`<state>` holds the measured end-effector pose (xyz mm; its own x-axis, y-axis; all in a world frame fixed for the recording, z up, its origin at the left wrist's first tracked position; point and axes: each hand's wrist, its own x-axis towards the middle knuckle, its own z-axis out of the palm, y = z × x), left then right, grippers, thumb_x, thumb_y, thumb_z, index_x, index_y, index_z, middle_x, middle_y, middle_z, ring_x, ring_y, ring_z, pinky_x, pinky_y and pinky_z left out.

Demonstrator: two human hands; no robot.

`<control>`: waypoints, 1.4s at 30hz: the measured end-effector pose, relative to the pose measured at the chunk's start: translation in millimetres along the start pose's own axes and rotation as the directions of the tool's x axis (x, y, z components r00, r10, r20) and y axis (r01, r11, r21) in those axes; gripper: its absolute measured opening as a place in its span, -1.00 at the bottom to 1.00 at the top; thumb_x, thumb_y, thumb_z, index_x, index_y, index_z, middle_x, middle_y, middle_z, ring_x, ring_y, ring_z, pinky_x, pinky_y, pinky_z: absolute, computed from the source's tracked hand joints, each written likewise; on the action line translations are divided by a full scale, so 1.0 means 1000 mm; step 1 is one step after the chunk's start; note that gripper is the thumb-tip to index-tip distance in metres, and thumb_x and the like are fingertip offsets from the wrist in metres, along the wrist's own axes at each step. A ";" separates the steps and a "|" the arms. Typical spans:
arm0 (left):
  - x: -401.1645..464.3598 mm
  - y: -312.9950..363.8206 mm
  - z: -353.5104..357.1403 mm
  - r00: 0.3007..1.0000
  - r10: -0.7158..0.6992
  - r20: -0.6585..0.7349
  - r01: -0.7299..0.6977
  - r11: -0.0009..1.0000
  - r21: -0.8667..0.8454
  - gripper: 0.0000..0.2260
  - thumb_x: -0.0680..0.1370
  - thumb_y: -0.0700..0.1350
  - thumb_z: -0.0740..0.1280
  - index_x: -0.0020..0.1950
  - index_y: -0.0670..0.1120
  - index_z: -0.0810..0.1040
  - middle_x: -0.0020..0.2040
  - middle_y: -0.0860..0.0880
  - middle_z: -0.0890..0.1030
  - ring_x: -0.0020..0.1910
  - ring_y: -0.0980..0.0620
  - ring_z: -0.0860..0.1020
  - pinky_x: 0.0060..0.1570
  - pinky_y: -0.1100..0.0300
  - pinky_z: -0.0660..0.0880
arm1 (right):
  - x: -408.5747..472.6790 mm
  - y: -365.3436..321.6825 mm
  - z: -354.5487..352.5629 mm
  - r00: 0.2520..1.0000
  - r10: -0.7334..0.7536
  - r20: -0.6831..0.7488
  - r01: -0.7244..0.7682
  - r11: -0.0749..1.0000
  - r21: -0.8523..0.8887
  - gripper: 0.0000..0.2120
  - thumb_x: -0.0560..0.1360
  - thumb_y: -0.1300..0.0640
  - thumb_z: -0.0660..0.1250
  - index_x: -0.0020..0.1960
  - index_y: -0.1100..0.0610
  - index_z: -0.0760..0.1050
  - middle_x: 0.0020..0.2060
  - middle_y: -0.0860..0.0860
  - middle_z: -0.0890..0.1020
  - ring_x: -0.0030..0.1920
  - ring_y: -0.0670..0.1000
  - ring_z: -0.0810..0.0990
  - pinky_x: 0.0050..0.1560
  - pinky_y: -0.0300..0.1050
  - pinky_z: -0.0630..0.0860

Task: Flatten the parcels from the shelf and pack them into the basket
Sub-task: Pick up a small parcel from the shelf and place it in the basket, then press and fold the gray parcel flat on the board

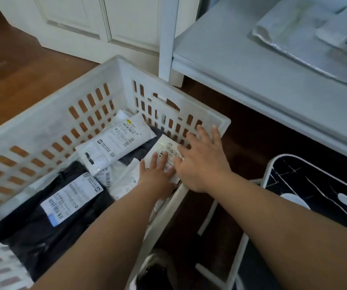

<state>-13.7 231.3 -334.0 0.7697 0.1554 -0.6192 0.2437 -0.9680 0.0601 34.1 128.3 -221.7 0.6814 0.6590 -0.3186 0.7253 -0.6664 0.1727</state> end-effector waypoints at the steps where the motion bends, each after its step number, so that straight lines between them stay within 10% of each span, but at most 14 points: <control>1: 0.002 0.002 -0.002 1.000 -0.008 0.005 0.008 1.000 -0.015 -0.33 0.64 0.05 0.09 0.54 0.01 -0.33 0.55 -0.07 -0.35 0.52 -0.15 -0.35 0.45 -0.28 -0.14 | 0.000 0.000 0.000 1.000 0.006 -0.001 -0.006 1.000 -0.008 -0.47 0.63 -0.11 -0.19 0.55 0.00 0.15 0.57 0.11 0.01 0.55 0.20 -0.20 0.46 0.29 -0.31; 12: -0.017 -0.008 -0.072 0.990 0.030 -0.135 -0.033 0.999 -0.017 -0.35 0.59 -0.08 0.28 0.58 0.04 0.01 0.59 -0.06 -0.13 0.55 -0.09 0.04 0.44 -0.05 0.24 | -0.005 -0.004 0.004 0.986 0.105 -0.128 -0.090 0.989 0.117 -0.46 0.64 -0.11 -0.18 0.58 0.01 -0.09 0.55 0.17 -0.21 0.49 0.22 -0.41 0.46 0.26 -0.34; 17: -0.074 0.012 -0.115 0.943 0.024 -0.332 -0.058 0.994 -0.094 -0.45 0.62 -0.11 0.22 0.57 0.00 0.09 0.59 0.00 -0.05 0.48 -0.04 0.27 0.33 0.05 0.37 | -0.047 -0.004 0.020 0.939 0.216 -0.269 -0.114 0.930 0.349 -0.41 0.53 -0.21 0.00 0.30 0.12 0.55 0.39 0.18 0.44 0.44 0.20 0.32 0.40 0.28 0.25; 25: -0.120 0.108 -0.167 0.900 0.167 -0.403 -0.206 0.977 -0.055 -0.48 0.63 -0.05 0.19 0.57 0.03 0.10 0.59 0.03 -0.08 0.46 -0.05 0.31 0.35 0.04 0.35 | -0.130 0.137 0.032 0.851 0.428 -0.304 -0.353 0.895 0.272 -0.30 0.57 -0.24 -0.11 0.09 0.18 0.67 0.28 0.19 0.55 0.38 0.22 0.41 0.27 0.18 0.22; 30: -0.114 0.181 -0.183 0.869 0.255 -0.424 -0.322 0.942 -0.093 -0.47 0.63 0.04 0.19 0.57 0.03 0.12 0.59 0.04 -0.04 0.52 0.00 0.18 0.44 0.12 0.21 | -0.189 0.257 -0.001 0.680 0.663 -0.312 -0.597 0.749 0.288 -0.47 0.54 -0.12 0.00 0.10 0.14 0.64 0.35 0.23 0.47 0.42 0.26 0.35 0.29 0.28 0.41; 35: -0.093 0.230 -0.192 0.845 0.248 -0.473 -0.372 0.909 -0.189 -0.56 0.61 0.04 0.24 0.48 0.03 0.29 0.55 0.00 0.15 0.52 0.08 0.17 0.44 0.21 0.13 | -0.205 0.321 -0.023 0.732 0.660 -0.171 -0.620 0.749 0.234 -0.60 0.66 0.06 0.04 0.46 0.14 0.27 0.57 0.08 -0.19 0.53 0.17 -0.31 0.51 0.23 -0.15; 42: -0.081 0.272 -0.209 0.841 0.187 -0.508 -0.389 0.861 -0.328 -0.54 0.59 0.05 0.26 0.46 -0.07 0.35 0.46 -0.02 0.35 0.44 0.03 0.30 0.40 0.21 0.16 | -0.180 0.357 -0.031 0.774 0.632 -0.047 -0.598 0.753 0.275 -0.52 0.54 0.30 0.17 0.46 0.19 0.27 0.54 0.05 -0.05 0.46 0.20 0.13 0.30 0.13 0.34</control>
<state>113.5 -3.2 -103.4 0.9924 0.0502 -0.1122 0.1040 -0.8291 0.5493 173.3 -216.9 -73.7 0.9901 0.1052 -0.0931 0.1114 -0.9917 0.0644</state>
